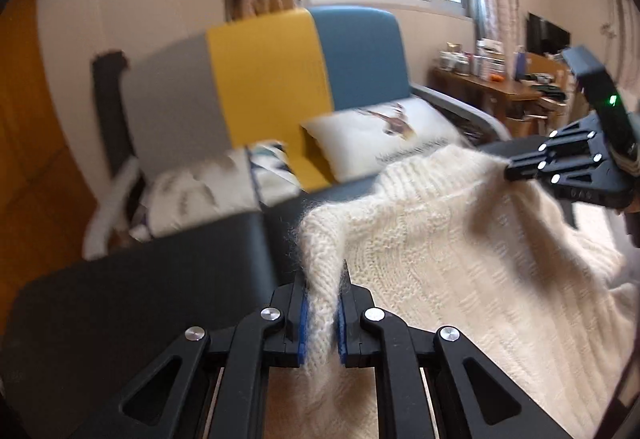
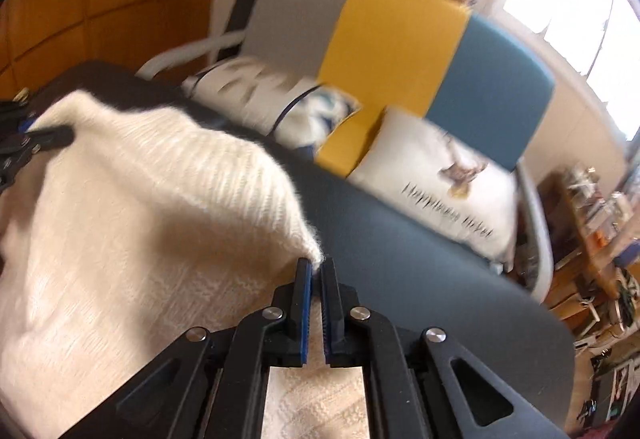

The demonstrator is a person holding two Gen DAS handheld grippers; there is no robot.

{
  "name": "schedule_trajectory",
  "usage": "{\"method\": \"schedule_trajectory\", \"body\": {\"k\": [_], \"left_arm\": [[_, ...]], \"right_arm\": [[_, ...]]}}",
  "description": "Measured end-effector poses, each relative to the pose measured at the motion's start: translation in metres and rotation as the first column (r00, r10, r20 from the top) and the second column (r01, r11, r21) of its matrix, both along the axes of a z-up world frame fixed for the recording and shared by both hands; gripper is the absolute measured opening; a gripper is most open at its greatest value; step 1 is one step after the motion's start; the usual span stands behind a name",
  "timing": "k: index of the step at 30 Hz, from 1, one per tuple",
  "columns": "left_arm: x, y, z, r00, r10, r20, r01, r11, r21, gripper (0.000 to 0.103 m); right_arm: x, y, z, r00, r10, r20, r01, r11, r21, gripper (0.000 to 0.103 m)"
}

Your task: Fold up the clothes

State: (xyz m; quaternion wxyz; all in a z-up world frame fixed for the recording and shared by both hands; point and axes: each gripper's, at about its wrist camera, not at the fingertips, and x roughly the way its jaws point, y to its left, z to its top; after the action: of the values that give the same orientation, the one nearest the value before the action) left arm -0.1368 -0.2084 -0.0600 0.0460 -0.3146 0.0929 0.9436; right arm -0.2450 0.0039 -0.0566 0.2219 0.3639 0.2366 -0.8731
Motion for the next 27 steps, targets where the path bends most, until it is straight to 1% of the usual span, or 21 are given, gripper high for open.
{"method": "schedule_trajectory", "body": {"k": [3,5,6,7,8,10,12,13,15,16,18,19,20,23,24,25,27], "left_arm": [[-0.026,0.005,-0.003,1.000,0.026,-0.016,-0.028,0.995,-0.092,0.011],[-0.046,0.011,-0.013,0.999,0.037,-0.004,-0.037,0.983,-0.178,0.011],[-0.054,0.010,-0.021,0.999,0.042,0.009,-0.039,0.978,-0.203,0.011],[-0.069,0.009,-0.034,0.998,0.047,0.048,-0.035,0.974,-0.222,0.011],[-0.083,0.006,-0.043,0.996,0.053,0.069,-0.036,0.972,-0.233,0.011],[-0.103,-0.001,-0.068,0.987,0.070,0.143,-0.035,0.970,-0.239,0.011],[-0.109,-0.004,-0.091,0.978,0.085,0.190,-0.036,0.968,-0.248,0.011],[-0.110,-0.005,-0.100,0.973,0.087,0.215,-0.030,0.967,-0.254,0.011],[-0.107,-0.001,-0.107,0.970,0.081,0.230,-0.014,0.960,-0.280,0.011],[-0.105,0.000,-0.111,0.968,0.079,0.238,-0.006,0.956,-0.292,0.012],[-0.100,0.001,-0.106,0.968,0.076,0.238,-0.005,0.958,-0.285,0.013],[-0.098,-0.001,-0.100,0.968,0.076,0.241,-0.009,0.964,-0.266,0.013],[-0.094,-0.002,-0.093,0.968,0.079,0.236,-0.017,0.966,-0.256,0.016],[-0.087,-0.010,-0.071,0.965,0.085,0.248,-0.033,0.978,-0.204,0.017],[-0.077,-0.010,-0.060,0.967,0.072,0.244,-0.029,0.984,-0.175,0.017],[-0.066,-0.008,-0.053,0.971,0.063,0.232,-0.023,0.985,-0.171,0.018],[-0.045,-0.001,-0.042,0.976,0.044,0.215,-0.002,0.982,-0.189,0.019]], "right_arm": [[-0.020,-0.024,-0.011,0.998,-0.053,-0.030,0.055,0.998,0.037,0.003],[-0.037,-0.040,-0.026,0.995,-0.092,-0.023,0.094,0.994,0.057,0.003],[-0.046,-0.048,-0.033,0.994,-0.110,-0.012,0.111,0.992,0.065,0.003],[-0.056,-0.050,-0.042,0.992,-0.124,0.016,0.122,0.990,0.073,0.003],[-0.066,-0.052,-0.051,0.990,-0.137,0.045,0.133,0.988,0.081,0.003],[-0.080,-0.059,-0.071,0.982,-0.160,0.105,0.150,0.984,0.098,0.003],[-0.084,-0.057,-0.086,0.972,-0.170,0.164,0.160,0.984,0.075,0.004],[-0.084,-0.053,-0.090,0.965,-0.173,0.196,0.165,0.985,0.055,0.006],[-0.077,-0.040,-0.089,0.957,-0.158,0.242,0.171,0.985,-0.035,0.011],[-0.076,-0.032,-0.082,0.955,-0.141,0.261,0.170,0.981,-0.091,0.018],[-0.068,-0.013,-0.065,0.955,-0.090,0.281,0.147,0.971,-0.188,0.019],[-0.059,-0.001,-0.052,0.957,-0.064,0.283,0.134,0.963,-0.235,0.020],[-0.050,0.011,-0.041,0.956,-0.034,0.291,0.120,0.952,-0.283,0.021],[-0.010,0.055,-0.011,0.948,0.043,0.316,0.090,0.915,-0.394,0.022],[0.006,0.071,-0.005,0.943,0.064,0.328,0.085,0.903,-0.420,0.022],[0.025,0.088,-0.003,0.935,0.079,0.346,0.088,0.892,-0.444,0.022],[0.055,0.124,-0.010,0.911,0.094,0.402,0.125,0.865,-0.486,0.023]]}}
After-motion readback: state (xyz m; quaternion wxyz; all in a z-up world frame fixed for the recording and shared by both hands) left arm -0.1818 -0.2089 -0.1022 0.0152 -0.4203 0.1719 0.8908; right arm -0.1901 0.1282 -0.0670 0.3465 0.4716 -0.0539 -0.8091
